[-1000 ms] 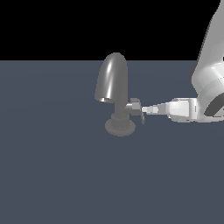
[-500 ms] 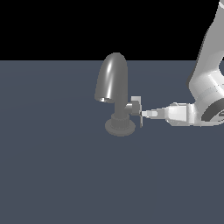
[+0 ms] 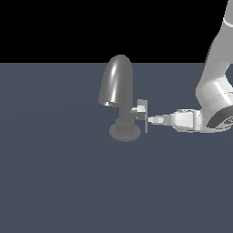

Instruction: Turn on the faucet by rotating a designated handle.

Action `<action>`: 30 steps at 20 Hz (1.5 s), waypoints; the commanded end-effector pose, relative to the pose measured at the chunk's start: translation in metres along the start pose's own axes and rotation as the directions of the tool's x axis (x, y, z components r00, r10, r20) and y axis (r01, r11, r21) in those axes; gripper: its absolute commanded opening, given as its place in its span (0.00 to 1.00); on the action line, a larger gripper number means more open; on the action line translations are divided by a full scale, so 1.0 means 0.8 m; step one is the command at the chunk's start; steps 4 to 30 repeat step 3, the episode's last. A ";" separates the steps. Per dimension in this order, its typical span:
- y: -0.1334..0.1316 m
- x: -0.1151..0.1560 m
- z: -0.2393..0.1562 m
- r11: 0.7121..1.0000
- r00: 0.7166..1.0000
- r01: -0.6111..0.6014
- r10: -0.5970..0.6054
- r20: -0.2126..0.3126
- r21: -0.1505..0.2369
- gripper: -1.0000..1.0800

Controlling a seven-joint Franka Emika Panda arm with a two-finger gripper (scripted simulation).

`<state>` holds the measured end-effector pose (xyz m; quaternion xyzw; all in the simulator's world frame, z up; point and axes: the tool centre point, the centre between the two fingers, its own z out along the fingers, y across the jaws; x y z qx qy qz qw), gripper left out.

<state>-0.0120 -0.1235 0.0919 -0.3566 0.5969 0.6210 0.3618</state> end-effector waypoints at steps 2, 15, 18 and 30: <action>-0.041 0.059 0.006 0.997 0.999 -0.051 0.052 -0.005 0.054 0.00; -0.041 0.059 0.006 0.997 0.999 -0.051 0.052 -0.005 0.054 0.00; -0.041 0.059 0.006 0.997 0.999 -0.051 0.052 -0.005 0.054 0.00; -0.041 0.059 0.006 0.997 0.999 -0.051 0.052 -0.005 0.054 0.00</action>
